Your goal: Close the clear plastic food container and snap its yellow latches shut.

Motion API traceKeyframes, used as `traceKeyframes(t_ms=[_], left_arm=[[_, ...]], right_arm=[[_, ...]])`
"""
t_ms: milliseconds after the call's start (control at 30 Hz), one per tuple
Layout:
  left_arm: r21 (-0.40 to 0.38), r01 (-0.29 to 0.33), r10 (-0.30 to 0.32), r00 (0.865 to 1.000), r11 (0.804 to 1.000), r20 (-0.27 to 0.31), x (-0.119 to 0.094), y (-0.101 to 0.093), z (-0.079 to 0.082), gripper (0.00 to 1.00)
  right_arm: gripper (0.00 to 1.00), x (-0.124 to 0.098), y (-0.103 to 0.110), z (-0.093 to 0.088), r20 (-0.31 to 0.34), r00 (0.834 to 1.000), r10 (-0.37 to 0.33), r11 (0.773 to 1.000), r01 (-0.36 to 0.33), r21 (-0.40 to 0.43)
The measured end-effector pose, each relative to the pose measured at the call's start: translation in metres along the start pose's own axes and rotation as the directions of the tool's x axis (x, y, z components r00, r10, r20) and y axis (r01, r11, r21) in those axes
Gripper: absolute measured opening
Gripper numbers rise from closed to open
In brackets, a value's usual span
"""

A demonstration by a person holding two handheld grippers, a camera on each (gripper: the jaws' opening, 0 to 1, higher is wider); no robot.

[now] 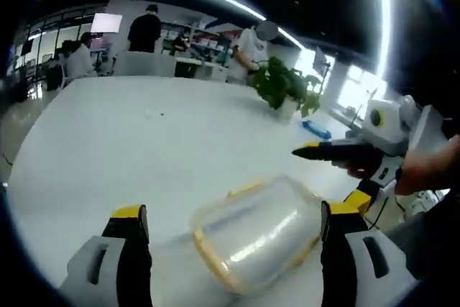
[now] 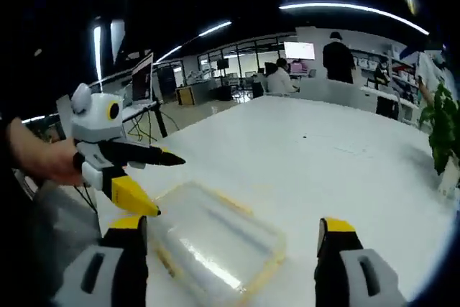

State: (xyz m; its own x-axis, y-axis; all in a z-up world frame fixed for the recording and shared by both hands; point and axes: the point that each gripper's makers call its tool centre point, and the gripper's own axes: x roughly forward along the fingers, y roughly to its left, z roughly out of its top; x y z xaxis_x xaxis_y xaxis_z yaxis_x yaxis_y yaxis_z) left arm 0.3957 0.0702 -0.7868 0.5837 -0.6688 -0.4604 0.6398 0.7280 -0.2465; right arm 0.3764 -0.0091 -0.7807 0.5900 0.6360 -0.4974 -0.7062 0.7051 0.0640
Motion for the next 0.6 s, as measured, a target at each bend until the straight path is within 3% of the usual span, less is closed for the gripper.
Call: traceKeyframes(t_ms=[100, 167, 200, 333, 433, 600], left_arm=[[0.147, 0.019, -0.009, 0.998, 0.989, -0.067, -0.001, -0.005, -0.007, 0.97], [0.273, 0.023, 0.012, 0.992, 0.962, -0.128, -0.004, -0.005, -0.014, 0.96], [0.295, 0.026, 0.015, 0.991, 0.955, -0.136, -0.005, -0.007, -0.015, 0.96], [0.301, 0.040, -0.001, 0.992, 0.953, -0.128, -0.005, -0.012, -0.013, 0.98], [0.361, 0.059, -0.001, 0.987, 0.931, -0.159, -0.003, -0.016, -0.019, 0.98], [0.332, 0.064, -0.013, 0.988, 0.941, -0.152, -0.003, -0.017, -0.018, 0.95]], right_arm=[[1.00, -0.001, 0.004, -0.003, -0.043, 0.999, 0.026, 0.994, -0.030, -0.104], [1.00, 0.001, 0.002, -0.002, -0.038, 0.999, 0.024, 0.995, -0.028, -0.095], [1.00, 0.001, -0.001, -0.001, -0.035, 0.999, 0.022, 0.996, -0.025, -0.088], [1.00, 0.000, -0.008, -0.008, -0.055, 0.998, -0.009, 0.992, 0.002, -0.126], [1.00, -0.001, -0.007, -0.012, -0.062, 0.998, -0.013, 0.987, 0.003, -0.160], [1.00, -0.001, -0.006, -0.011, -0.055, 0.998, 0.002, 0.990, -0.009, -0.139]])
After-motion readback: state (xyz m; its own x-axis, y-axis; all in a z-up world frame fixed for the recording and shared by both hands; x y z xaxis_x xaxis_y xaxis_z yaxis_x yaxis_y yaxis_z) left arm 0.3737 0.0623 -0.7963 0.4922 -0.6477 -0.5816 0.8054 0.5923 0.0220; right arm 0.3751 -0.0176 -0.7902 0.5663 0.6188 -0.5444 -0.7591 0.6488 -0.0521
